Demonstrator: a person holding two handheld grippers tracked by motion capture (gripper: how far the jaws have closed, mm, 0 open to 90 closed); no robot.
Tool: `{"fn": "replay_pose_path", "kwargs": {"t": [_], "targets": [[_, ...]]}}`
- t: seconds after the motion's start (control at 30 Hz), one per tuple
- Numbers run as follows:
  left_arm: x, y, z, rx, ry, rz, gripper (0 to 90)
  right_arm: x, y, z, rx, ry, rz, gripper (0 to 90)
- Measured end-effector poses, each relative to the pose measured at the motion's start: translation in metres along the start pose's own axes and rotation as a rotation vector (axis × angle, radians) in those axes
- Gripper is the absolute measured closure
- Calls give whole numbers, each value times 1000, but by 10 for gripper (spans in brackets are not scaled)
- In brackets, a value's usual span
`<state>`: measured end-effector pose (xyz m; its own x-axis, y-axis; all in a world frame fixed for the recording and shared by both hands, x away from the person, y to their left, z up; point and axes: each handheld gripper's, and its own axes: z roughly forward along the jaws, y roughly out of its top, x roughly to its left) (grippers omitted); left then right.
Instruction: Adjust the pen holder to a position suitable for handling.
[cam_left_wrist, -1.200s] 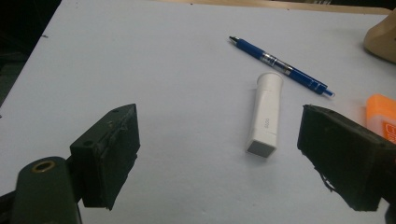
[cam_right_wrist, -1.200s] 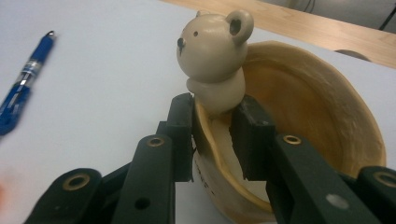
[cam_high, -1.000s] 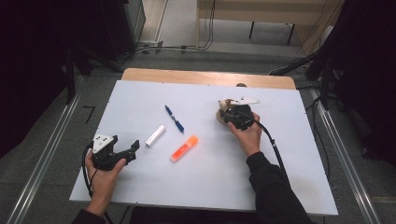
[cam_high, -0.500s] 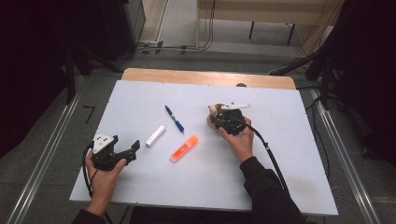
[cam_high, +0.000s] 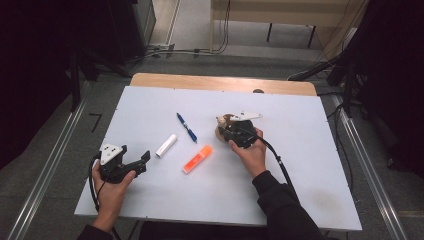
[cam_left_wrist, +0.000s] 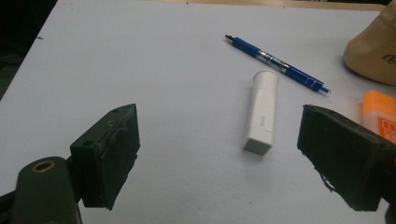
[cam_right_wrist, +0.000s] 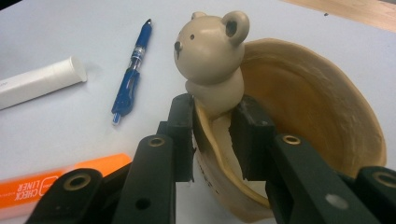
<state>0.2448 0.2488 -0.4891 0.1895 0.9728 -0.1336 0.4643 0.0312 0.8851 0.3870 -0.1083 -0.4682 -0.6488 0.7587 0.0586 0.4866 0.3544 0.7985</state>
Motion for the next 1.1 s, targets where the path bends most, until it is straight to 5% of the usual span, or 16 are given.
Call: {"fn": "replay_pose_path", "kwargs": {"t": [0.43, 0.87, 1.1], "targets": [[-2, -1, 1, 6, 4, 18, 137, 0, 1, -3, -23, 4, -27, 621], [-4, -1, 6, 16, 9, 32, 140, -1, 1, -17, -67, 7, -30, 348], [-7, -1, 12, 44, -13, 54, 152, -3, -2, -30, -83, -6, -23, 297]]}}
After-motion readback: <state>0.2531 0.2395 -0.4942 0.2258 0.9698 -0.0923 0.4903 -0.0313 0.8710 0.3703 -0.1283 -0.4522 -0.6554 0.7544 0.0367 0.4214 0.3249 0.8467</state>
